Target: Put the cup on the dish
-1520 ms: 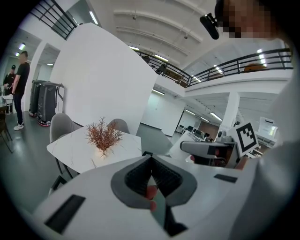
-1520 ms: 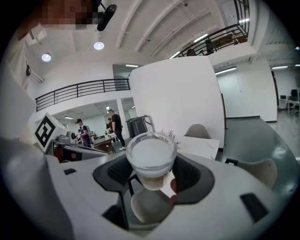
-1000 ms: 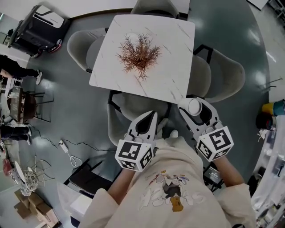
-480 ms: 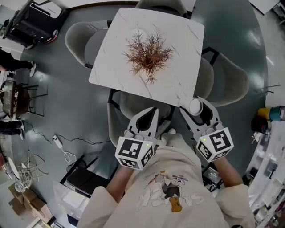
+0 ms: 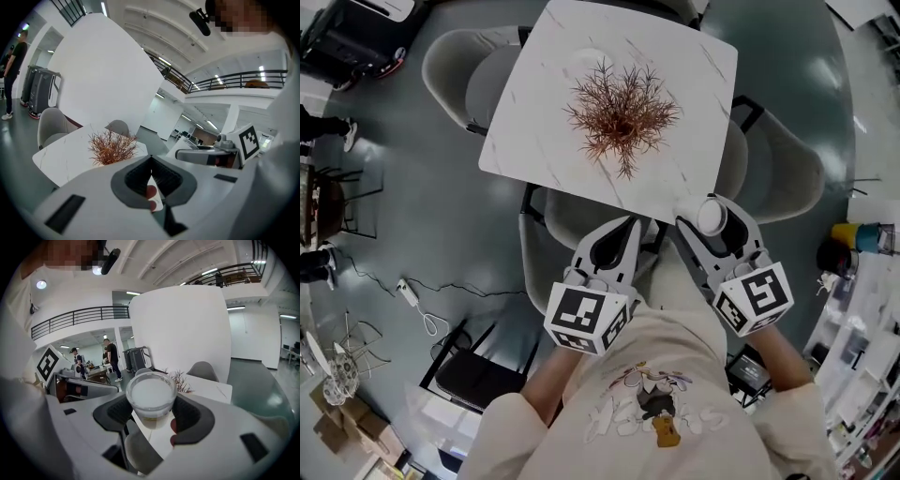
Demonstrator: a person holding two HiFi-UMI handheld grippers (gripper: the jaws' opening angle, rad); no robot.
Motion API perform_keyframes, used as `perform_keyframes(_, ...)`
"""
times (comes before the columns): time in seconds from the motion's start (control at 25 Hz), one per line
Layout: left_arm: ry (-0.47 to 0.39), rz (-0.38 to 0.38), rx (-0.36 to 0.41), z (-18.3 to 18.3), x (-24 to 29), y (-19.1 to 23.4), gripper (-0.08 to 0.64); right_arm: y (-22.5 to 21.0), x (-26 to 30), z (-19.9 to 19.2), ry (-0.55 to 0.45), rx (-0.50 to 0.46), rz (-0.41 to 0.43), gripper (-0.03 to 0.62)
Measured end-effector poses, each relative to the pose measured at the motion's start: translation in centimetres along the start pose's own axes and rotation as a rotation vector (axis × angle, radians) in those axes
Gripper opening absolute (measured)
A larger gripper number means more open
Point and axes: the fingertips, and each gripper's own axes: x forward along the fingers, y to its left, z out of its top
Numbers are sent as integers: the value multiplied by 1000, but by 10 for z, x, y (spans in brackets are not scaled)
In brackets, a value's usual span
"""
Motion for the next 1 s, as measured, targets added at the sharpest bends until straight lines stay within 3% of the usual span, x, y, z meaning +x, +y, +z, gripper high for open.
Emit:
perform_keyframes(0.52,-71,247,-26,28,28,45,3,-37,59,20,10,-112,171,265)
perform_keyframes(1.0,-100,364,-45,49,49,67,3,-66,107,35,38,-100,239,265)
